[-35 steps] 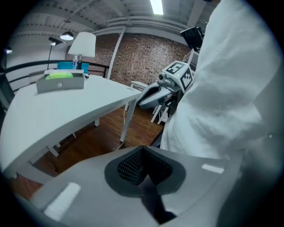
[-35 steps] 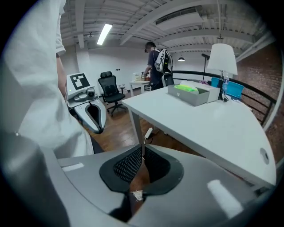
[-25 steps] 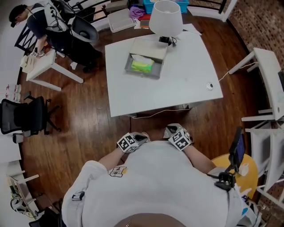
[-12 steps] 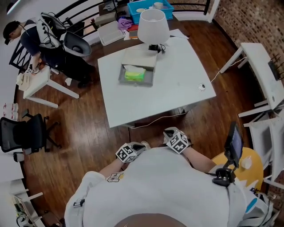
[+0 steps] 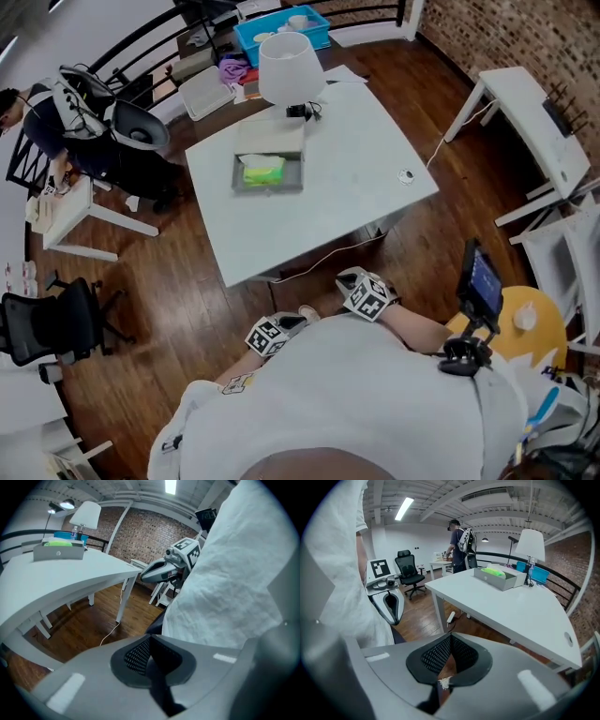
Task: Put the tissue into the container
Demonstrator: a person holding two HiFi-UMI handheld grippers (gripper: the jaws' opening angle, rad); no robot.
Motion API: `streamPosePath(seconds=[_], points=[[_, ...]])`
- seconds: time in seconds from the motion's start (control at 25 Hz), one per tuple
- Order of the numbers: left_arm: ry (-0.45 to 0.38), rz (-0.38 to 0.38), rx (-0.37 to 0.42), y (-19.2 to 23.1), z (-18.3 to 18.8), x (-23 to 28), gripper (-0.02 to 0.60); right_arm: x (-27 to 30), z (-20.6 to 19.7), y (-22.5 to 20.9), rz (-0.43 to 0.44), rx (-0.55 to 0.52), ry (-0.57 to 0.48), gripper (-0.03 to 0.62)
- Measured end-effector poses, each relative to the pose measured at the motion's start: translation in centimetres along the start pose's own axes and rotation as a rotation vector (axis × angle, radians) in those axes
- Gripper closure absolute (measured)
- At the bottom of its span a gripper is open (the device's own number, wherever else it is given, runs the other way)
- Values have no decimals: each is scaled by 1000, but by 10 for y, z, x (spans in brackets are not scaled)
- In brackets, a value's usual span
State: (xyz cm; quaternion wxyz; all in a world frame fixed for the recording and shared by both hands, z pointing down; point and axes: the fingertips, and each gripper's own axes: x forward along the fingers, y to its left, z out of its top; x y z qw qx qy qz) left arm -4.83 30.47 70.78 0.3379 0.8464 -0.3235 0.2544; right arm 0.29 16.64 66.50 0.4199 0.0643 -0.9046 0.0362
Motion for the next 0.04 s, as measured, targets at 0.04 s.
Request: streamPosePath(seconds=[0.04], points=[[-9,14,8,5,3,-1,581,4,5,-5,0,-15,-7,594]])
